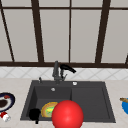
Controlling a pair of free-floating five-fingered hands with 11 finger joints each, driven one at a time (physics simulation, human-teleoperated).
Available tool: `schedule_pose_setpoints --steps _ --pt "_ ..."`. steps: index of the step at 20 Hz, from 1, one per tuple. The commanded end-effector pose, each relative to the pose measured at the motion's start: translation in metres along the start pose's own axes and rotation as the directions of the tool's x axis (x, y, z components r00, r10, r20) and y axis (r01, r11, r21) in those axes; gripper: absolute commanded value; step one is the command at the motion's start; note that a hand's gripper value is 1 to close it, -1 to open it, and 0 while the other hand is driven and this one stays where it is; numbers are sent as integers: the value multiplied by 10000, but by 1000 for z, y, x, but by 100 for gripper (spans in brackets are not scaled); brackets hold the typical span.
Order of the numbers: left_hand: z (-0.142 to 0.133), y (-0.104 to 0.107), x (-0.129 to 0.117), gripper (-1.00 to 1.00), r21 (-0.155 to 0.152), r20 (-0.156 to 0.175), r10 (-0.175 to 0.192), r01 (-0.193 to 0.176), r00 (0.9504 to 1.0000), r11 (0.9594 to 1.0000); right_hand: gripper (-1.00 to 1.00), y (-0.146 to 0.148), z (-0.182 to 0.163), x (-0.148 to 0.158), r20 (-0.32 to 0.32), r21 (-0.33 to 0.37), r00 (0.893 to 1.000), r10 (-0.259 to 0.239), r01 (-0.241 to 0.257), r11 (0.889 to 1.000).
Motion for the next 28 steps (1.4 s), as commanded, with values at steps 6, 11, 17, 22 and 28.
schedule_pose_setpoints --steps 6,11,17,22,28 --pt "0 0 0 0 0 0 0 0 10000 10000 -100 6 -2 -2 2211 -332 9751 193 -122 9994" --pt "0 0 0 0 0 0 0 0 10000 10000 -100 10 -5 -6 2903 -447 9569 103 28 9990" --pt "0 0 0 0 0 0 0 0 10000 10000 -100 15 -5 -11 3670 -462 9295 361 -206 9987" --pt "0 0 0 0 0 0 0 0 10000 10000 -100 19 -3 -14 4110 -518 9074 879 -730 9960" --pt "0 0 0 0 0 0 0 0 10000 10000 -100 23 -2 -18 4693 -358 8755 1150 -1113 9931"
